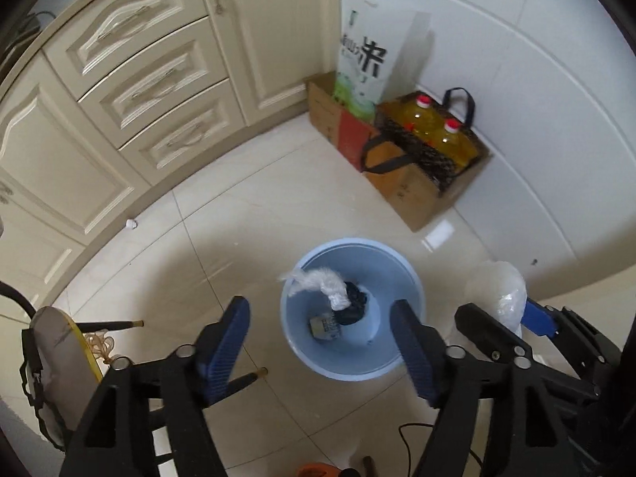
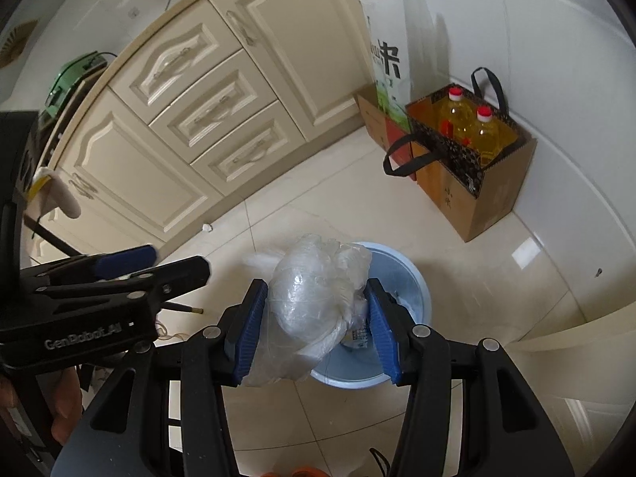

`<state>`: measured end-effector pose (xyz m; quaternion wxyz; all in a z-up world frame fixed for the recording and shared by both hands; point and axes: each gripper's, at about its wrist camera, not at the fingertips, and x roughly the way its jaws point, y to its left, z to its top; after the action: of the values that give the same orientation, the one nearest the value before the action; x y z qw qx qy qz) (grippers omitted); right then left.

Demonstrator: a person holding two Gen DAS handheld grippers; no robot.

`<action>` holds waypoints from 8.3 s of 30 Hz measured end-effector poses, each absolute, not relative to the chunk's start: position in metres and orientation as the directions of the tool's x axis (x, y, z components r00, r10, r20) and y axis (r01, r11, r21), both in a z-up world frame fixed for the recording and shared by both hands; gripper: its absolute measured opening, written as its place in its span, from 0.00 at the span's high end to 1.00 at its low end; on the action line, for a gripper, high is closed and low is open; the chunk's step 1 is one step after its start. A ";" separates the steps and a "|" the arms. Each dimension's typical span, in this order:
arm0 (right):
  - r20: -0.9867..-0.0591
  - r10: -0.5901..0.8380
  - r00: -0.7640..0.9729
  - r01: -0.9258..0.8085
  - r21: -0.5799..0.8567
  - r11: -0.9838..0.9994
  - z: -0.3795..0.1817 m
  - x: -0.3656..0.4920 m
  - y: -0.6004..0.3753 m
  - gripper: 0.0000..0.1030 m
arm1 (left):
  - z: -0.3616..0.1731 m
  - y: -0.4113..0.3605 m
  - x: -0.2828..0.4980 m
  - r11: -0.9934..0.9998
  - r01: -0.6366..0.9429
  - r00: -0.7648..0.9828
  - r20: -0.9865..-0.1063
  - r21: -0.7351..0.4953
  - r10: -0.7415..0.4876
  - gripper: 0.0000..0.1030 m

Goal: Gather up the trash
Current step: 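Carry both plastic bags to the blue bin and release them, then grasp the second black trash bag with the left gripper, then grasp the snack bar packet with the right gripper, then carry the black bag and snack packet to the blue bin and release both, then grasp a clear plastic bag on the table with the left gripper, then grasp the yellow snack packet with the right gripper while the left gripper holds the plastic bag, then carry the plastic bag and yellow packet over the blue bin and open both grippers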

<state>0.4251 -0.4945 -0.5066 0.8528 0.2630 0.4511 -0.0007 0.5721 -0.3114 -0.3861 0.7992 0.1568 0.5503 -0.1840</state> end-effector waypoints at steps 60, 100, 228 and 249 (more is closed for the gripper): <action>-0.611 0.408 0.678 -0.421 0.133 0.897 -0.226 0.473 -0.041 0.00 | -0.221 0.164 0.349 0.948 -0.261 0.647 -0.695 0.184 0.313 0.07; -0.468 0.575 0.671 -0.435 0.378 0.817 -0.209 0.423 -0.179 0.67 | -0.129 0.004 0.279 0.989 0.124 0.822 -0.567 0.079 -0.058 0.51; -0.727 0.416 0.546 -0.549 0.064 0.833 -0.274 0.474 -0.013 0.70 | -0.195 0.198 0.288 0.993 -0.030 0.742 -0.668 -0.118 -0.057 0.62; -0.625 0.479 0.616 -0.410 0.265 0.873 -0.251 0.413 -0.173 0.70 | -0.150 0.096 0.242 0.986 0.066 0.772 -0.618 -0.154 -0.149 0.63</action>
<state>0.4131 -0.1735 -0.2509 0.8977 0.0477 0.3613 0.2477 0.2417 0.0958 -0.1497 0.9391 -0.0617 0.3330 -0.0573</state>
